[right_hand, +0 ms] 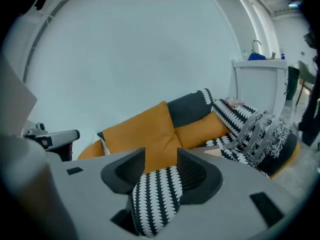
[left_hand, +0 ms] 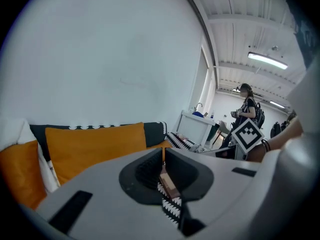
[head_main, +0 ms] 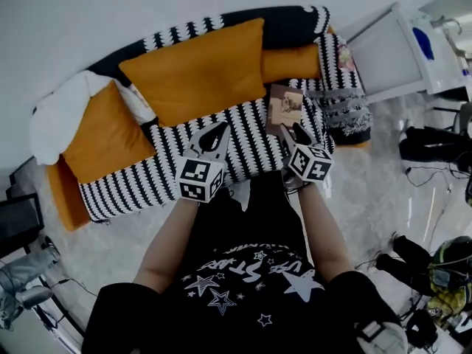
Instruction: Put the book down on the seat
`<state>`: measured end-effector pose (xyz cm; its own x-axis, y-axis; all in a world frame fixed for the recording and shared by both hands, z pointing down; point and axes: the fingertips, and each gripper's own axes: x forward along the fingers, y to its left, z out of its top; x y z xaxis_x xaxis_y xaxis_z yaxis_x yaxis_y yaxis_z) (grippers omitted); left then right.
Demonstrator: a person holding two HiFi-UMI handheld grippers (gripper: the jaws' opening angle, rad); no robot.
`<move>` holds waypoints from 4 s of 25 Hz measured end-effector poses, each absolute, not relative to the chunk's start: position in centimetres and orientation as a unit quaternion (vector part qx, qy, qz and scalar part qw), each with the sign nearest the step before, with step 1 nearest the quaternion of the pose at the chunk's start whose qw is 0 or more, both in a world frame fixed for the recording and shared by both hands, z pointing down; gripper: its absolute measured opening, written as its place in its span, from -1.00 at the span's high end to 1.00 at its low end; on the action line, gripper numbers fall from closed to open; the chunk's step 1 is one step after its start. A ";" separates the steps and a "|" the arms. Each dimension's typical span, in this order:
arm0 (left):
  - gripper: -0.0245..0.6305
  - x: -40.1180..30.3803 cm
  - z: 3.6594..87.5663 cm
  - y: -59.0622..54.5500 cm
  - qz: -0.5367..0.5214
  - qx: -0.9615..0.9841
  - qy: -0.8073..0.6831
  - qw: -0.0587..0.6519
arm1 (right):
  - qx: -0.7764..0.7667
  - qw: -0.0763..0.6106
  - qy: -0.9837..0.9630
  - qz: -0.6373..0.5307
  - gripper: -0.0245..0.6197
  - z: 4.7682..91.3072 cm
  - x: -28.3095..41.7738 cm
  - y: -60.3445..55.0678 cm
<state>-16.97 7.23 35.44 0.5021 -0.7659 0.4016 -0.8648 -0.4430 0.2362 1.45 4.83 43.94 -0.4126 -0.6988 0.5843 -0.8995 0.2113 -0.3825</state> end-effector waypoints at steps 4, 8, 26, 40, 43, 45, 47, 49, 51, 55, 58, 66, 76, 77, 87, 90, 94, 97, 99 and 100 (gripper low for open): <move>0.86 -17.7 33.4 8.4 0.107 0.852 -0.471 0.200 | 0.536 0.105 -0.766 0.340 0.39 40.0 0.7 6.7; 0.86 -18.6 32.1 9.6 0.102 0.859 -0.462 0.197 | 0.521 0.094 -0.785 0.321 0.50 37.0 -0.7 8.7; 0.86 -17.7 28.8 15.4 0.095 0.838 -0.505 0.185 | 0.438 0.063 -0.850 0.285 0.56 30.8 -1.8 12.3; 0.85 -12.3 27.1 23.6 0.089 0.822 -0.539 0.161 | 0.401 0.044 -0.873 0.276 0.57 29.7 3.6 20.0; 0.86 -11.3 26.6 25.8 0.085 0.816 -0.550 0.157 | 0.394 0.039 -0.878 0.269 0.57 29.1 4.7 22.1; 0.86 -10.5 26.6 27.5 0.087 0.813 -0.554 0.156 | 0.388 0.035 -0.881 0.269 0.58 28.9 5.3 23.8; 0.86 -9.7 26.5 29.4 0.087 0.811 -0.557 0.156 | 0.382 0.032 -0.883 0.270 0.58 28.8 5.9 25.6; 0.86 -9.0 26.4 31.1 0.085 0.808 -0.562 0.155 | 0.375 0.029 -0.887 0.270 0.58 28.7 6.4 27.2; 0.86 -8.4 26.2 32.8 0.084 0.805 -0.568 0.152 | 0.366 0.027 -0.891 0.266 0.58 28.4 6.9 28.7; 0.86 -7.3 25.7 35.5 0.079 0.798 -0.580 0.144 | 0.350 0.033 -0.902 0.252 0.58 28.0 7.8 31.0; 0.86 -6.8 25.2 37.3 0.072 0.794 -0.588 0.138 | 0.341 0.033 -0.907 0.244 0.58 27.6 8.3 32.2; 0.85 -6.7 24.2 40.6 0.072 0.785 -0.601 0.130 | 0.335 0.026 -0.911 0.240 0.58 27.3 8.8 34.0; 0.86 -7.3 23.7 42.6 0.064 0.788 -0.598 0.134 | 0.336 0.042 -0.912 0.230 0.58 27.2 8.0 36.3; 0.86 -7.4 23.6 43.1 0.062 0.788 -0.597 0.134 | 0.336 0.042 -0.913 0.229 0.58 27.1 7.8 36.7; 0.86 -9.3 22.0 47.7 0.046 0.795 -0.593 0.123 | 0.340 0.056 -0.919 0.192 0.66 25.2 5.2 41.7; 0.86 -10.0 21.7 49.4 0.041 0.795 -0.593 0.122 | 0.344 0.054 -0.920 0.181 0.68 24.4 4.5 43.3; 0.86 -10.0 21.5 51.1 0.037 0.798 -0.590 0.119 | 0.345 0.051 -0.924 0.161 0.71 23.4 4.3 45.4; 0.86 -9.4 21.1 52.2 0.036 0.804 -0.582 0.113 | 0.343 0.051 -0.927 0.145 0.73 22.7 4.3 47.1; 0.86 -9.1 20.7 53.0 0.033 0.808 -0.578 0.109 | 0.345 0.050 -0.927 0.137 0.74 22.2 4.3 48.2; 0.86 -9.0 20.5 53.4 0.032 0.810 -0.576 0.108 | 0.347 0.049 -0.927 0.134 0.75 22.0 4.3 48.7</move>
<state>-9.02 53.43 20.48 0.3349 -0.9258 0.1752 -0.9395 -0.3137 0.1380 4.33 48.72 22.01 -0.7538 -0.6307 0.1846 -0.6571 0.7229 -0.2135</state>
